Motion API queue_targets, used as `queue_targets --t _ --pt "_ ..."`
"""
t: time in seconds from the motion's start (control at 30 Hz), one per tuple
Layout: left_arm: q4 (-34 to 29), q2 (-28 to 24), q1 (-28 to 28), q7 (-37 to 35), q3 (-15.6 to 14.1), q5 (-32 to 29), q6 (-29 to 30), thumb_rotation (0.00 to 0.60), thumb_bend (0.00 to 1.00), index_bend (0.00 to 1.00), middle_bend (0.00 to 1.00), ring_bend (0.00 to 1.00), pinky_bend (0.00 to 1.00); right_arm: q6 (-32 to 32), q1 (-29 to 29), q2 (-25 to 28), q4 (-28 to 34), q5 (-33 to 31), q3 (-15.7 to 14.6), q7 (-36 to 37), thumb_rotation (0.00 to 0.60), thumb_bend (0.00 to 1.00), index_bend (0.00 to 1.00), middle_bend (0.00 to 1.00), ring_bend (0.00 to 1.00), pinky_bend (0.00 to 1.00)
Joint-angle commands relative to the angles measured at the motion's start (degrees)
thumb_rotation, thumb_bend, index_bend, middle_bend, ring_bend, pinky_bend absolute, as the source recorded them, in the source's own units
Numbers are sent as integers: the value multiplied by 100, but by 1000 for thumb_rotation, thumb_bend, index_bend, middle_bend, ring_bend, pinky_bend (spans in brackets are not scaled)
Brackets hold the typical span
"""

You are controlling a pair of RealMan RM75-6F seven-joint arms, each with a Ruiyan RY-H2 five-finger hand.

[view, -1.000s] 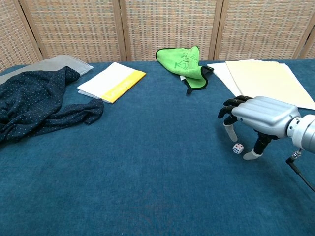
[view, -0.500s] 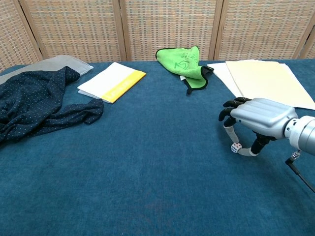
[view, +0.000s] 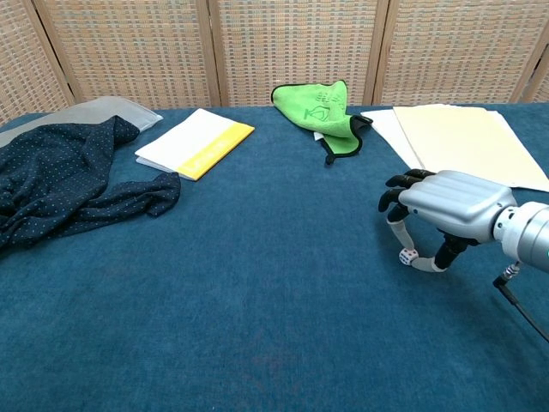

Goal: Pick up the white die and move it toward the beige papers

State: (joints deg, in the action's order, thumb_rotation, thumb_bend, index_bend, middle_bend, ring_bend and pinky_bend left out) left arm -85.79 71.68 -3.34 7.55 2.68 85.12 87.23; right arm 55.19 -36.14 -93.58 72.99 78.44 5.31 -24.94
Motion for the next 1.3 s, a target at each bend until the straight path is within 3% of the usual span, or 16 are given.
queue_targets --t 0.03,0.37,0.73,0.9,1.2,1.3 --pt "-4 -4 0 0 1 3 5 600 0 0 0 0 0 63 -9 53 94 22 19 -51 600 504 615 274 53 104" --pt "-16 -12 3 0 2 -6 10 600 0 0 0 0 0 193 -26 269 456 -44 108 -273 600 504 615 274 54 104" --pt "-22 -33 -1 -41 6 -27 -11 600 0 0 0 0 0 438 -139 908 1127 -363 657 -507 600 505 611 274 55 103" --pt "-30 -47 -4 -60 10 -32 -15 600 0 0 0 0 0 469 -144 1162 1463 -514 737 -640 600 503 602 267 54 102" --pt "-58 -66 2 -53 5 -22 1 600 0 0 0 0 0 516 -161 1265 1724 -639 691 -802 600 381 425 164 40 81" --pt "-63 -68 4 -45 7 -28 3 600 0 0 0 0 0 539 -160 1283 1763 -682 661 -837 600 369 413 151 34 80"
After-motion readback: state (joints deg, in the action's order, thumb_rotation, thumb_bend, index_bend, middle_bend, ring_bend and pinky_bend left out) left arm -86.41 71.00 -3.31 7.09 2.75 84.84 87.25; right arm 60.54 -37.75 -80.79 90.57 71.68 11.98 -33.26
